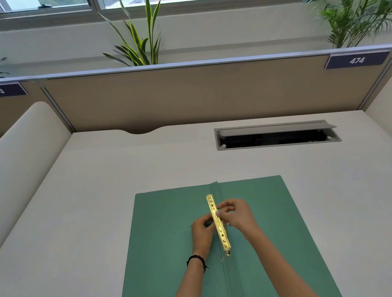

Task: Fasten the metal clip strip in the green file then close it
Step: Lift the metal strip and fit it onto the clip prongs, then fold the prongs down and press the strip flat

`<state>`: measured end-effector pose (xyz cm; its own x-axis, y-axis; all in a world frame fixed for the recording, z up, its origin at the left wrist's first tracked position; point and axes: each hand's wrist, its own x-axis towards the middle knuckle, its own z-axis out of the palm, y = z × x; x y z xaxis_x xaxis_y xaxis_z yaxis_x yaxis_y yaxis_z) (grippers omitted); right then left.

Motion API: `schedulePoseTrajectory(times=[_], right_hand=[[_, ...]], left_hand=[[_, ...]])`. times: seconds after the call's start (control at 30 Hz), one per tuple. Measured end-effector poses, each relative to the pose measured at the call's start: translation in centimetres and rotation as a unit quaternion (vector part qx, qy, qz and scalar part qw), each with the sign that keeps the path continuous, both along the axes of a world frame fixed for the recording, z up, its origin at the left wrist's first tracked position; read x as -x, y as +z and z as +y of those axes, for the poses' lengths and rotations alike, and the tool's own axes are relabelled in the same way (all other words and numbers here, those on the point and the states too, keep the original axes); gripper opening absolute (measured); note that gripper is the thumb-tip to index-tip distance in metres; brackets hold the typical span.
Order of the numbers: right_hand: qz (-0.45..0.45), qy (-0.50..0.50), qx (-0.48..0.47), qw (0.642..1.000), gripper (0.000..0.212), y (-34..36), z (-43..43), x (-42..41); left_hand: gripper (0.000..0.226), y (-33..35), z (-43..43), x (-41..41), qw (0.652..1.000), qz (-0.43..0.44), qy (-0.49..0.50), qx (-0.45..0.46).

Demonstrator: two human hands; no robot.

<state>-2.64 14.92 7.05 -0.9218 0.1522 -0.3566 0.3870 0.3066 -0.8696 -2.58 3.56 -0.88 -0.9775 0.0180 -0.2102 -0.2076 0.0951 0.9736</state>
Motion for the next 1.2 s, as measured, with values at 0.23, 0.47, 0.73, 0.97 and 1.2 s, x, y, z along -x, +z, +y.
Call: schedulePoseTrajectory(times=[0.23,0.47,0.73,0.97,1.2], right_hand=[[-0.006,0.0,0.01,1.0,0.01,-0.6,0.0,0.2],[-0.027,-0.001,0.044,0.999,0.009,-1.5,0.0,0.0],[-0.053,-0.019,0.083,0.995,0.011,-2.5,0.0,-0.2],[-0.055,-0.053,0.12,0.99,0.012,-3.1,-0.2,-0.3],[-0.05,-0.057,0.132,0.988,0.013,-3.2,0.1,-0.5]], left_hand=[[0.017,0.0,0.0,0.1,1.0,-0.002,0.0,-0.002],[0.023,0.4,-0.4,-0.3,0.999,-0.001,-0.013,-0.049],[0.016,2.5,-5.6,-1.9,0.995,-0.059,-0.084,-0.015],[0.039,3.3,-6.1,-2.8,0.928,-0.102,-0.355,0.054],[0.024,3.3,-4.3,-2.8,0.929,-0.062,-0.358,0.069]])
